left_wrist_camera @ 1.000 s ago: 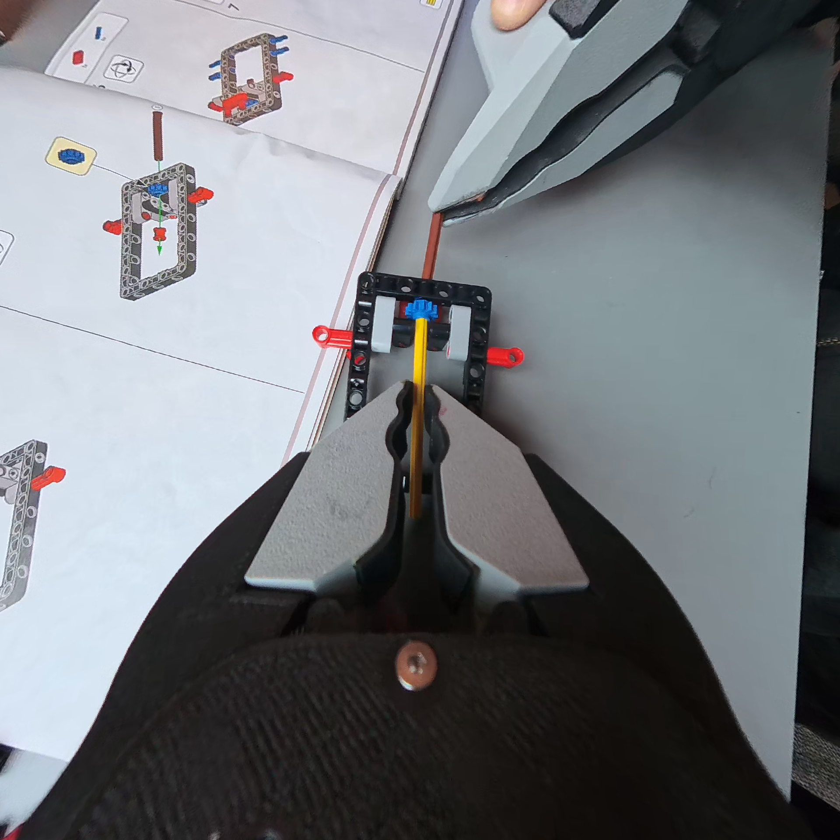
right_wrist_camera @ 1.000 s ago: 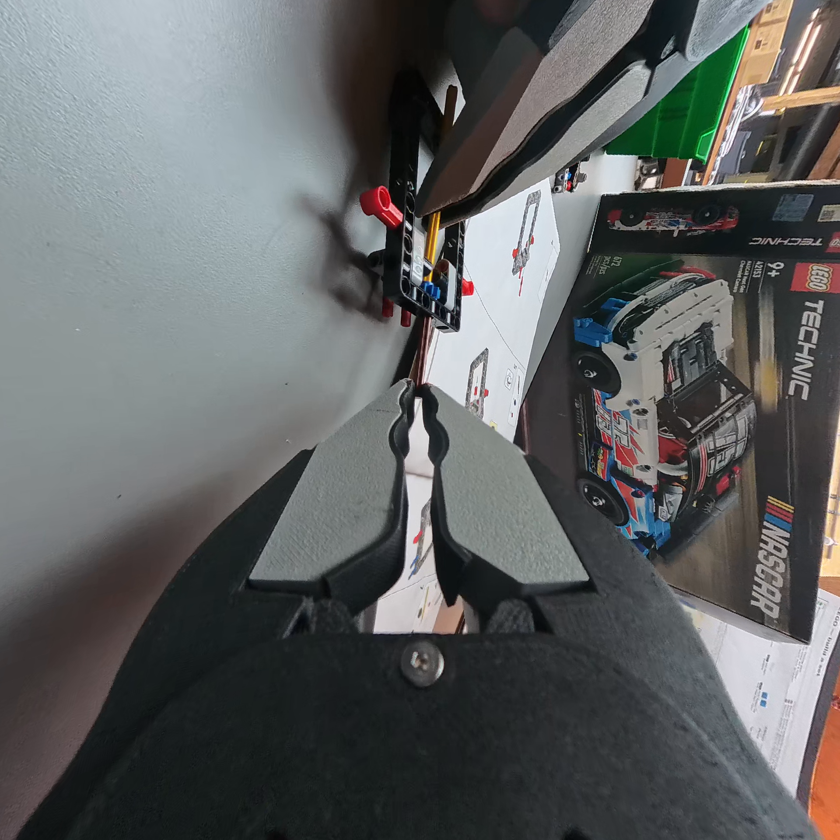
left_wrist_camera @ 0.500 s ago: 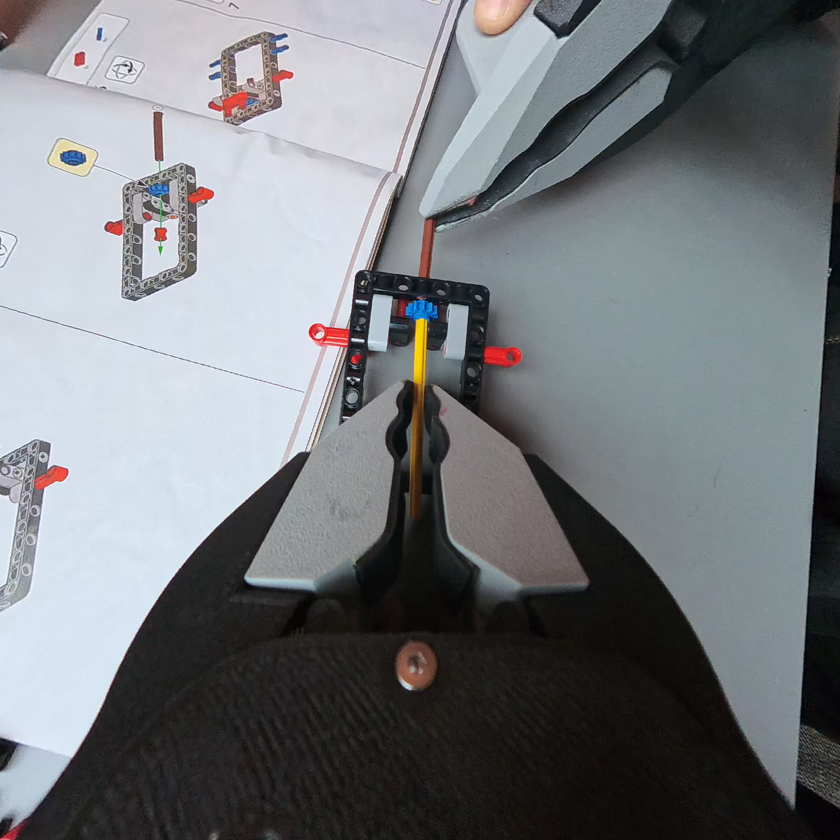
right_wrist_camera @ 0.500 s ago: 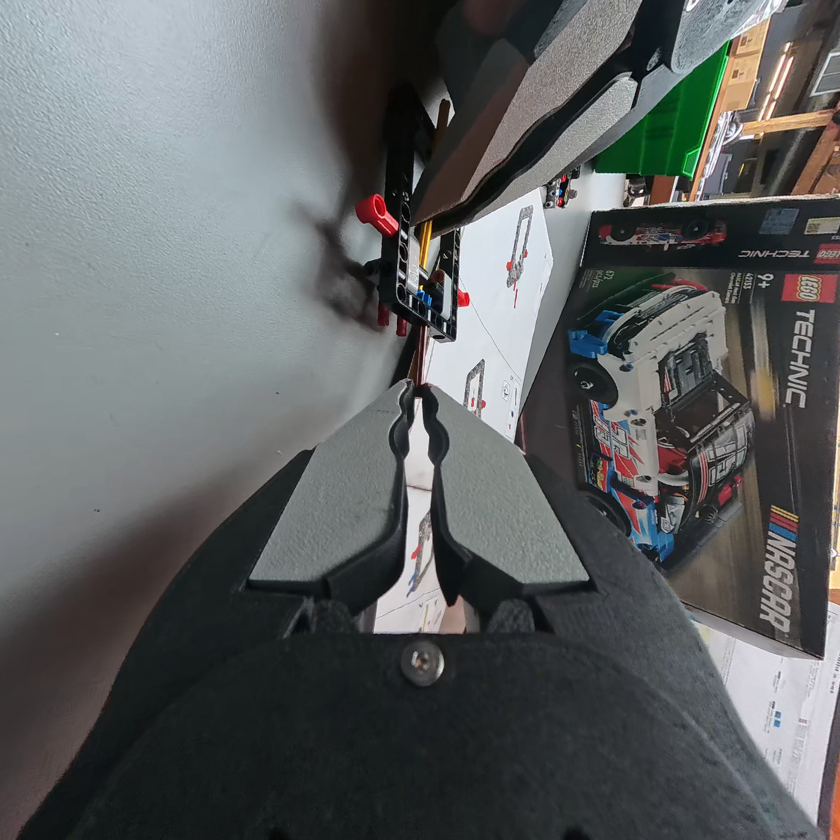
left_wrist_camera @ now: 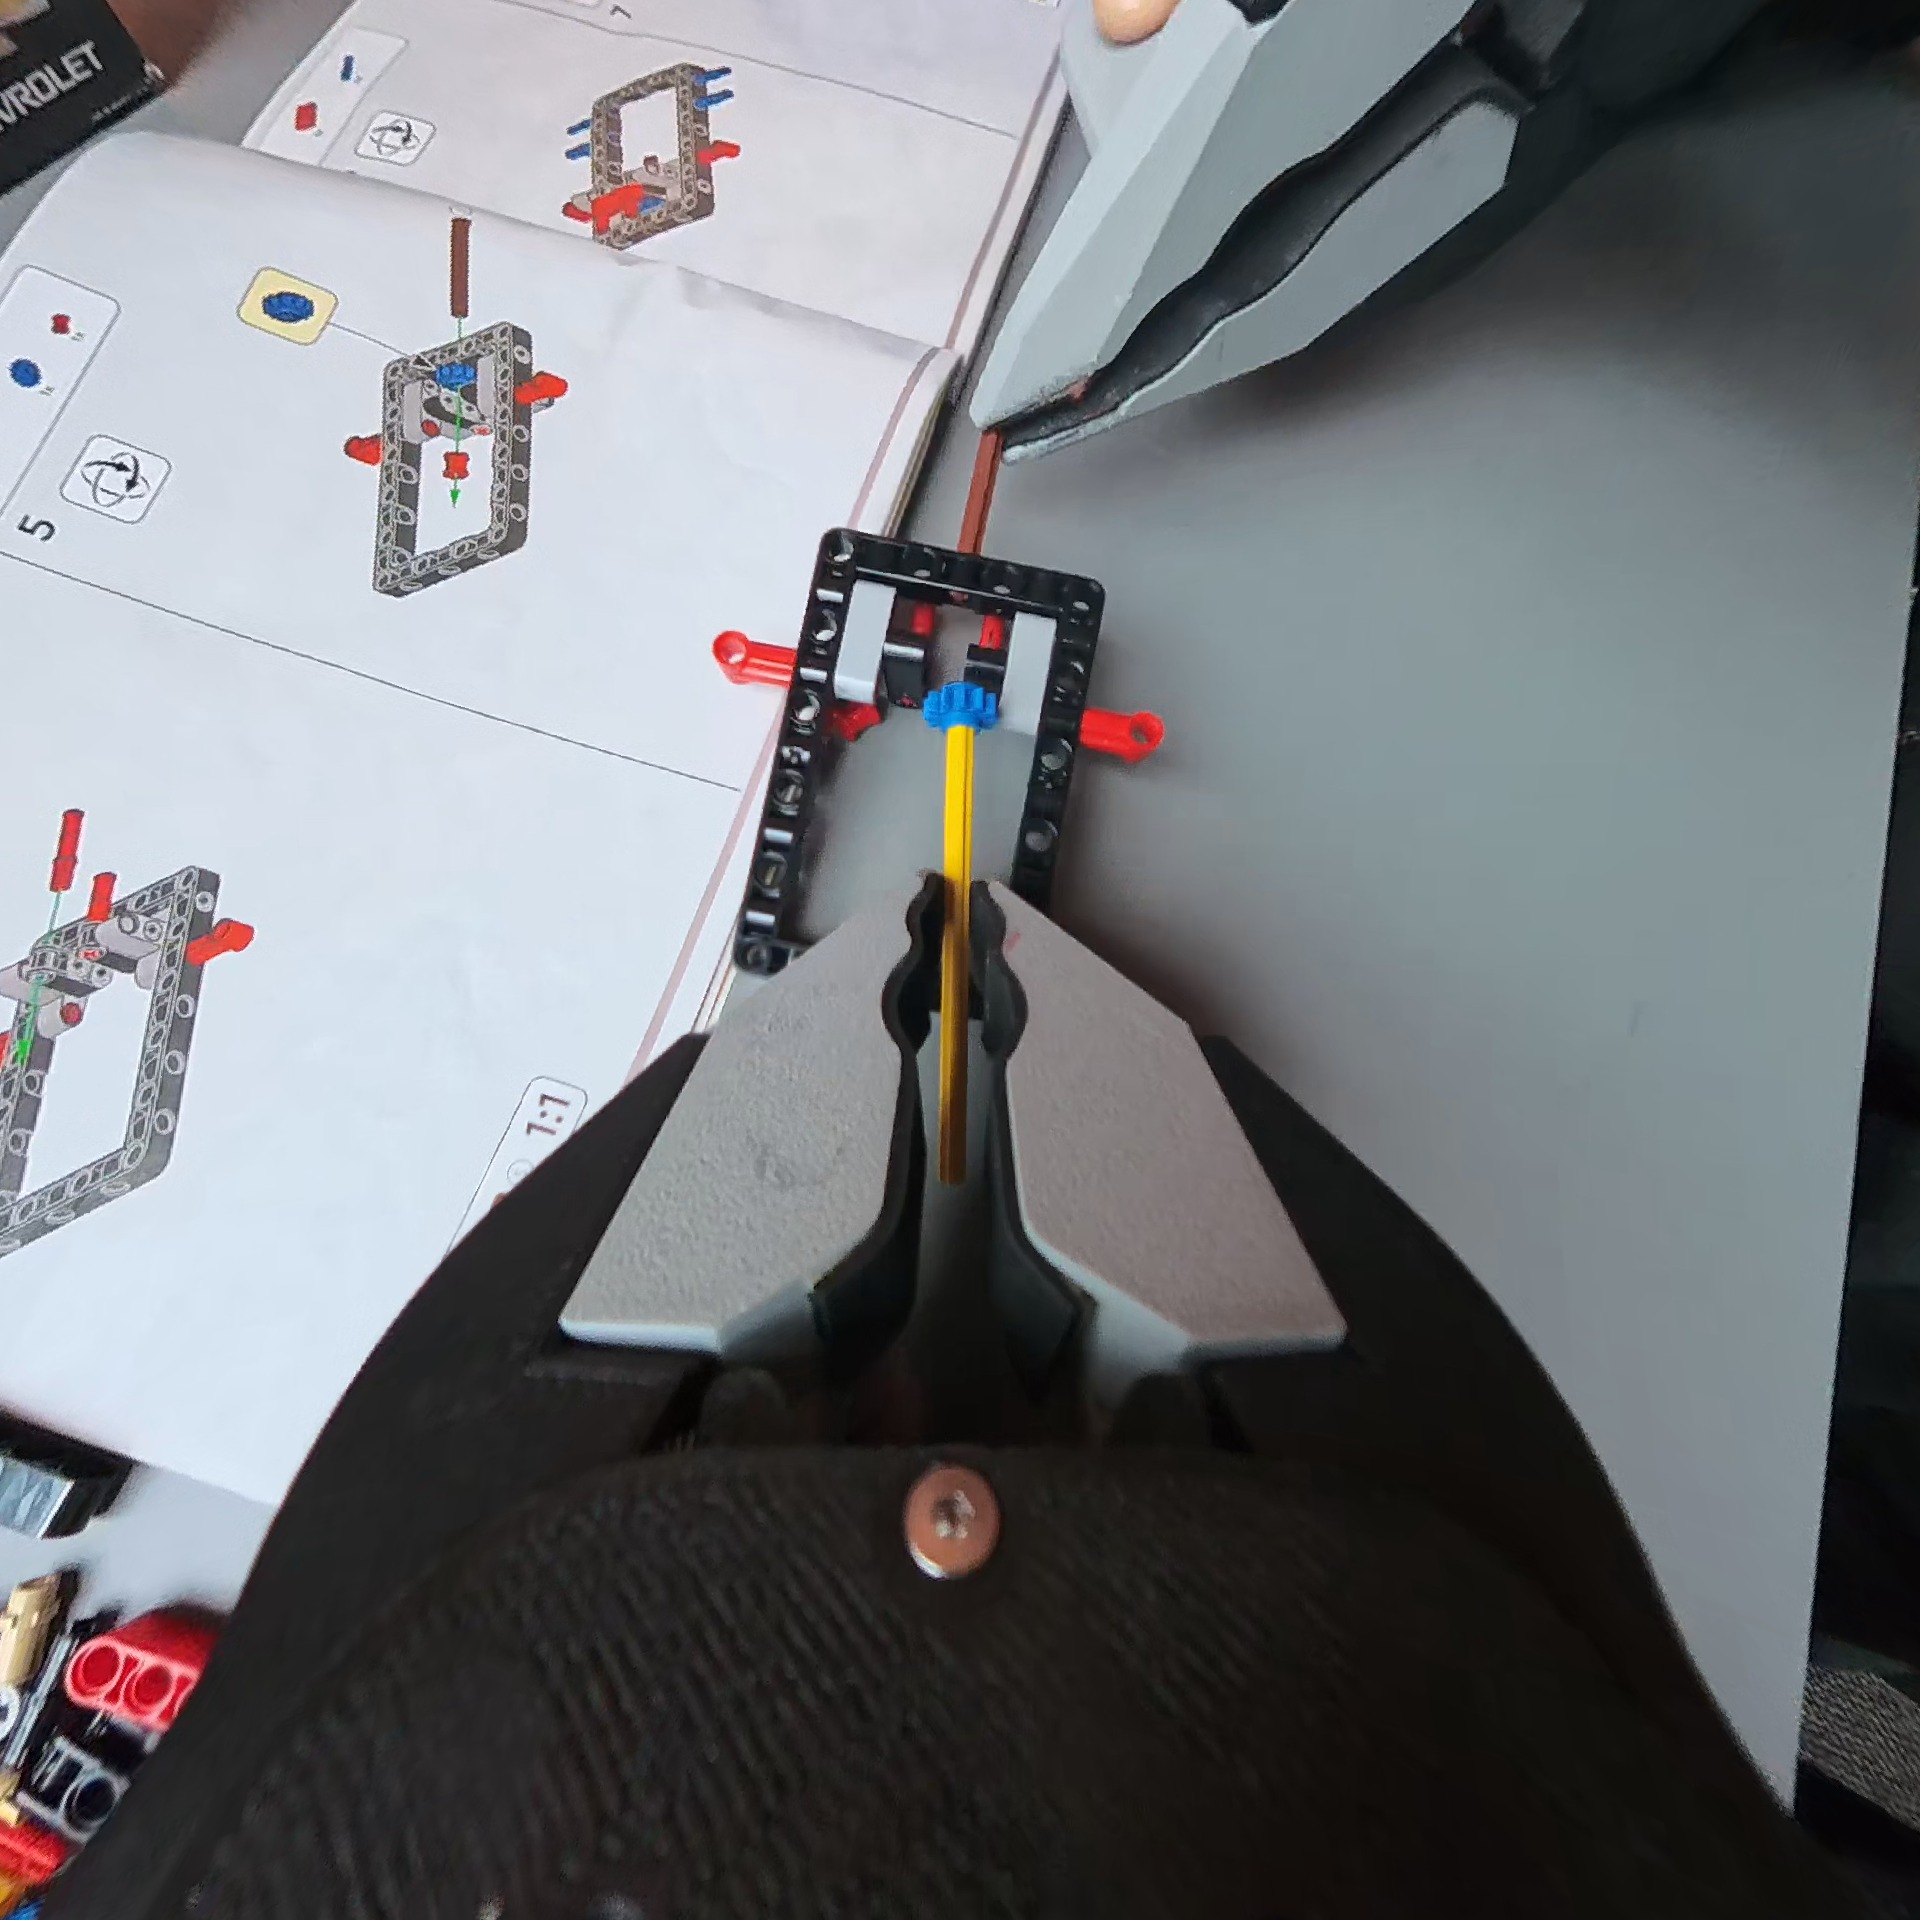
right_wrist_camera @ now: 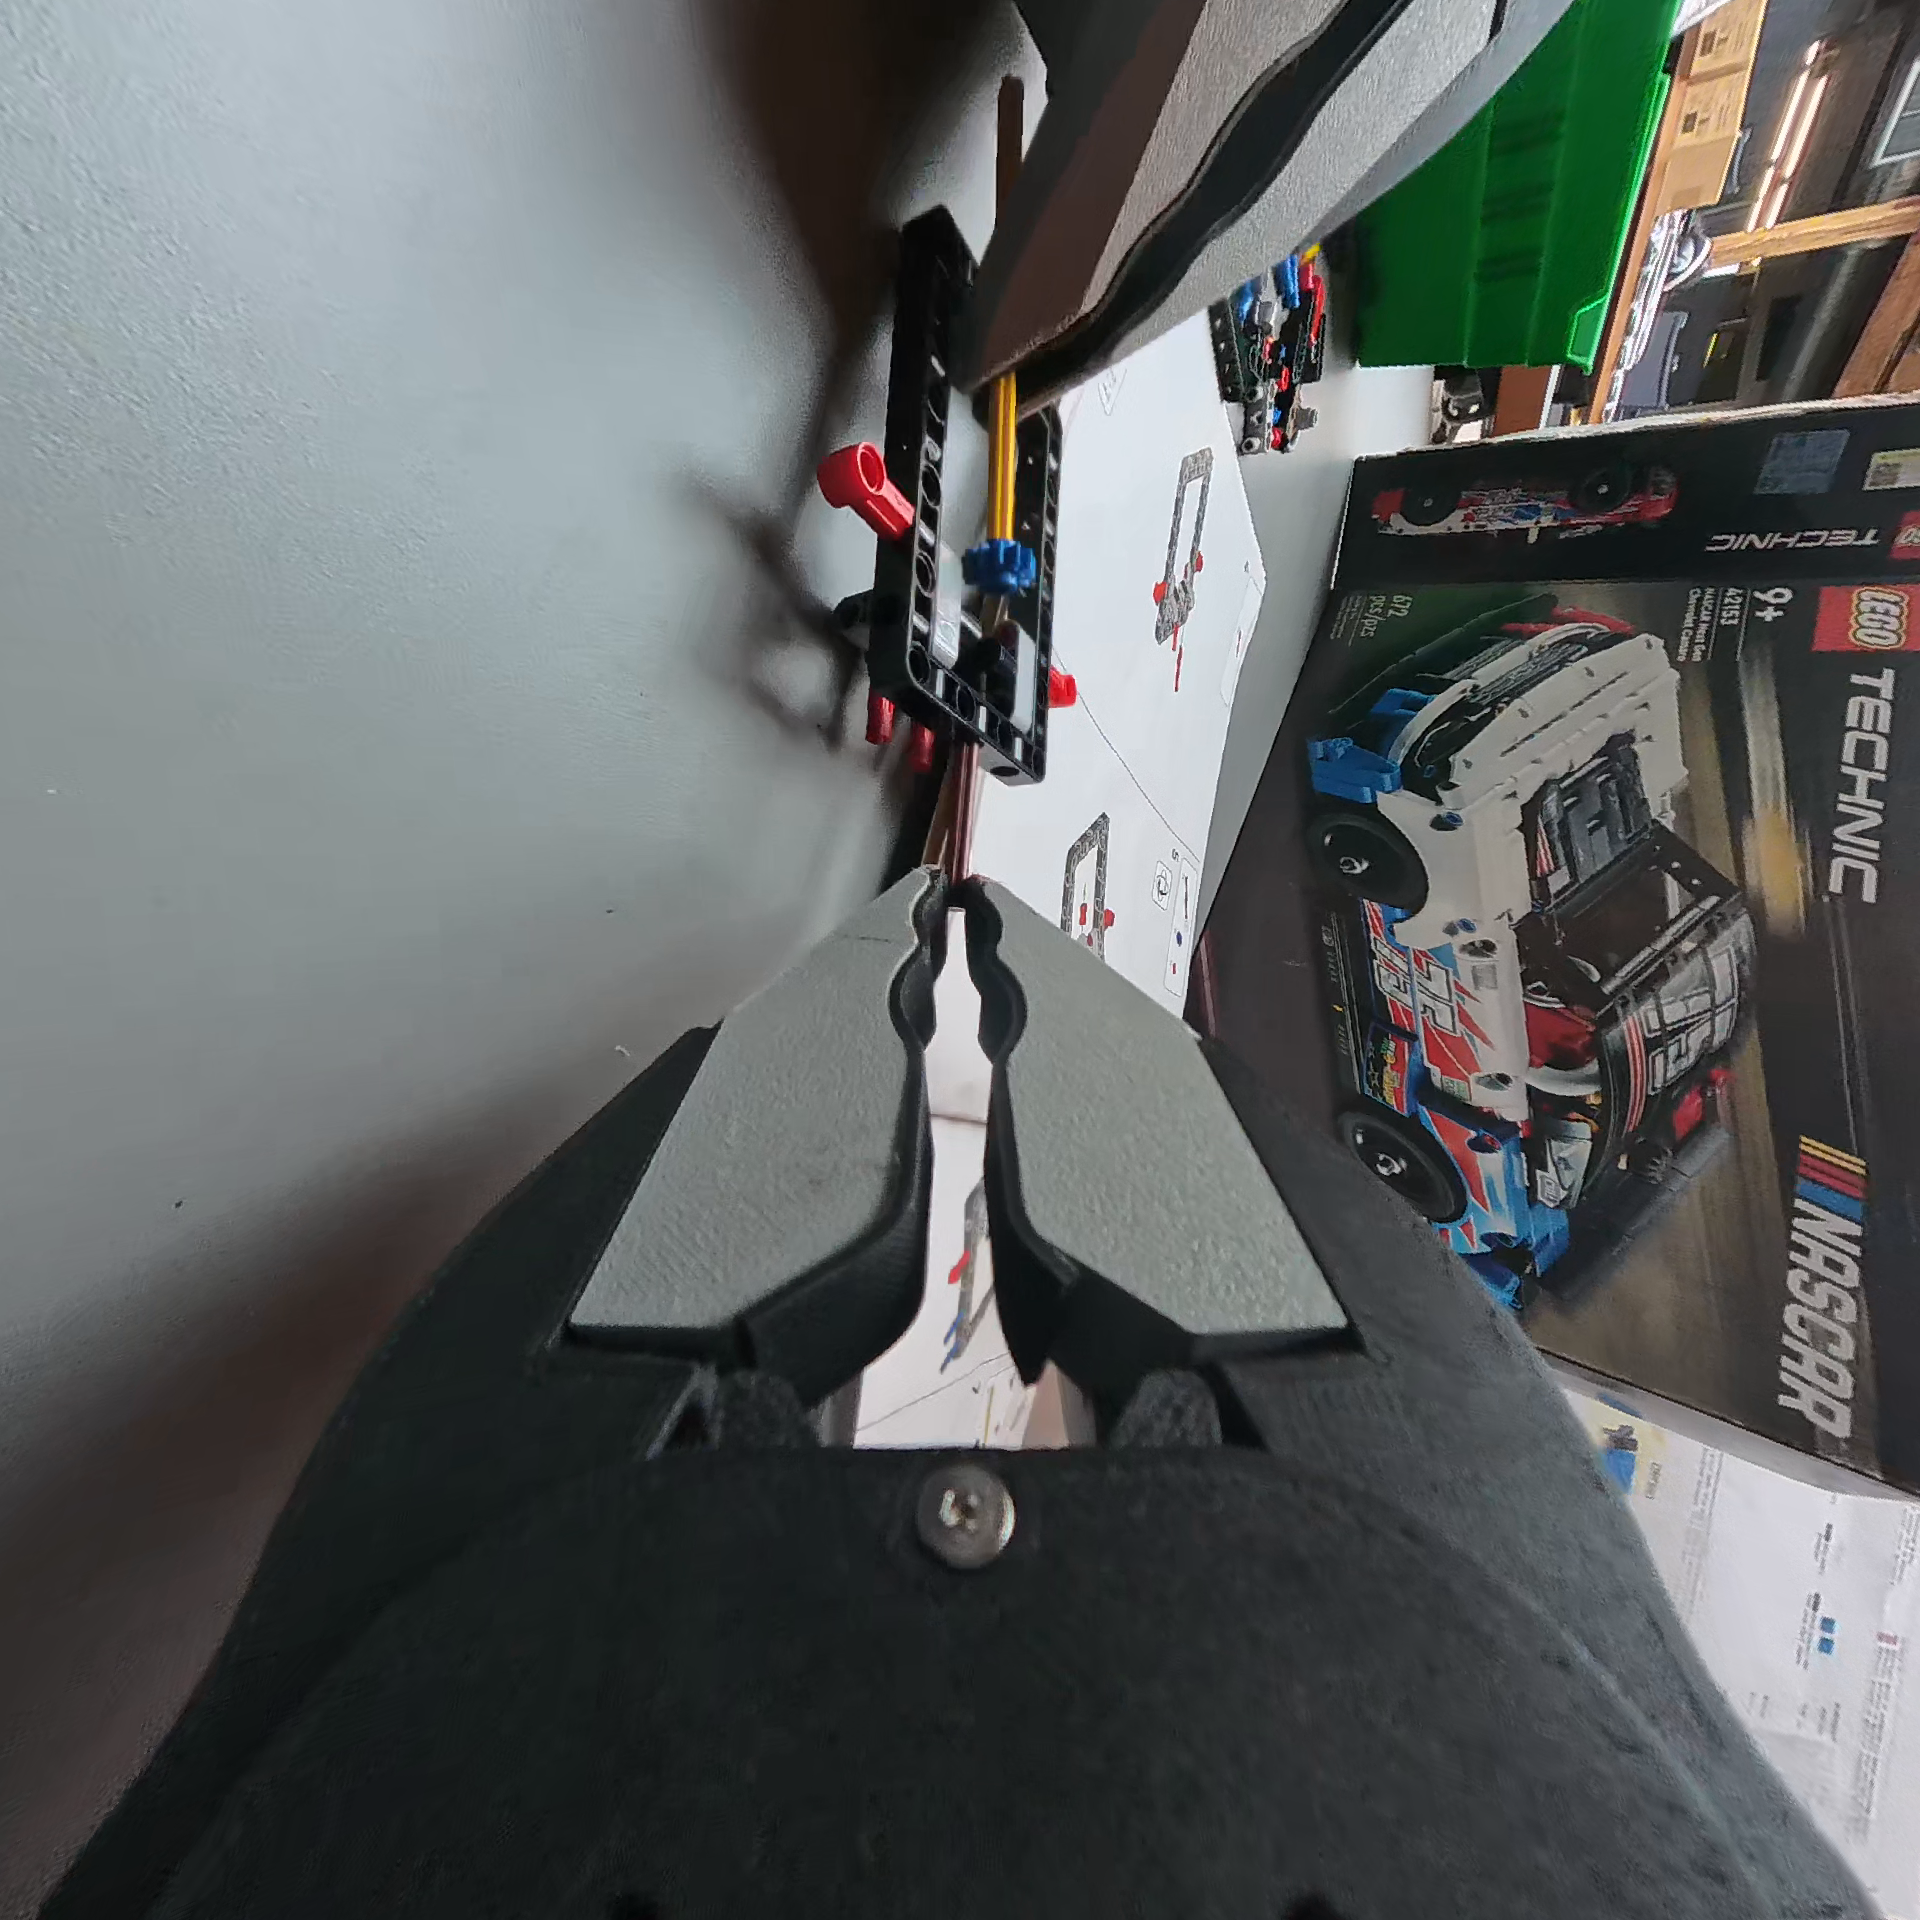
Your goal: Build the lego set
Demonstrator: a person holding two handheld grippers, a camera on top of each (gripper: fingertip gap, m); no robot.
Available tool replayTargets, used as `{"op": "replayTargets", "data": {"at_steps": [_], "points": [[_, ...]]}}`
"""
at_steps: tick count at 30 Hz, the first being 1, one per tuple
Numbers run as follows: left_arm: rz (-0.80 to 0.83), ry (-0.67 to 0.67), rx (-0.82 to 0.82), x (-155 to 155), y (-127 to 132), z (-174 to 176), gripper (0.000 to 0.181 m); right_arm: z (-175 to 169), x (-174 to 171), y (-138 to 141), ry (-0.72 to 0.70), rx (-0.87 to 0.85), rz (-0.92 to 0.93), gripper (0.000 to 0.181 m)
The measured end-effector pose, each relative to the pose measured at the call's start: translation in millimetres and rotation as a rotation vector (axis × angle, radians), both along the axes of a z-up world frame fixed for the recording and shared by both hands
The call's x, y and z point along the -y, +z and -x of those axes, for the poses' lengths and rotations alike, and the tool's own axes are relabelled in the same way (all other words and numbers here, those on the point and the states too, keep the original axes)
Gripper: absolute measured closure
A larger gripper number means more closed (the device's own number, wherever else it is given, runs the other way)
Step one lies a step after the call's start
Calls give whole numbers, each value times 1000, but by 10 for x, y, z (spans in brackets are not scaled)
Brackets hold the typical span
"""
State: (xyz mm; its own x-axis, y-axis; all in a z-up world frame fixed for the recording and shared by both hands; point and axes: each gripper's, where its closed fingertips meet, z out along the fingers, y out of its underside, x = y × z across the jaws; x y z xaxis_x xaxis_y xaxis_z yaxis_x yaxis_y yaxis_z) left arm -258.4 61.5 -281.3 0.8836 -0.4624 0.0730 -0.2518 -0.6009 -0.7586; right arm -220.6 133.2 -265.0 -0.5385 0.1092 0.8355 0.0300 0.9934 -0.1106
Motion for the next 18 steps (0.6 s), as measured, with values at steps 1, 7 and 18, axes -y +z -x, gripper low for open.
{"op": "replayTargets", "data": {"at_steps": [1, 7, 18], "points": [[0, -3, -2, 10, -2, 2, 179, 3, -1, 2, 1, -3, -11, 180], [30, -12, -20, 8, -61, -13, 179, 37, 16, 6, 12, -15, -97, 180], [-6, 15, -2, -10, 1, 22, 179, 51, 64, -24, 8, -7, -99, 180]]}}
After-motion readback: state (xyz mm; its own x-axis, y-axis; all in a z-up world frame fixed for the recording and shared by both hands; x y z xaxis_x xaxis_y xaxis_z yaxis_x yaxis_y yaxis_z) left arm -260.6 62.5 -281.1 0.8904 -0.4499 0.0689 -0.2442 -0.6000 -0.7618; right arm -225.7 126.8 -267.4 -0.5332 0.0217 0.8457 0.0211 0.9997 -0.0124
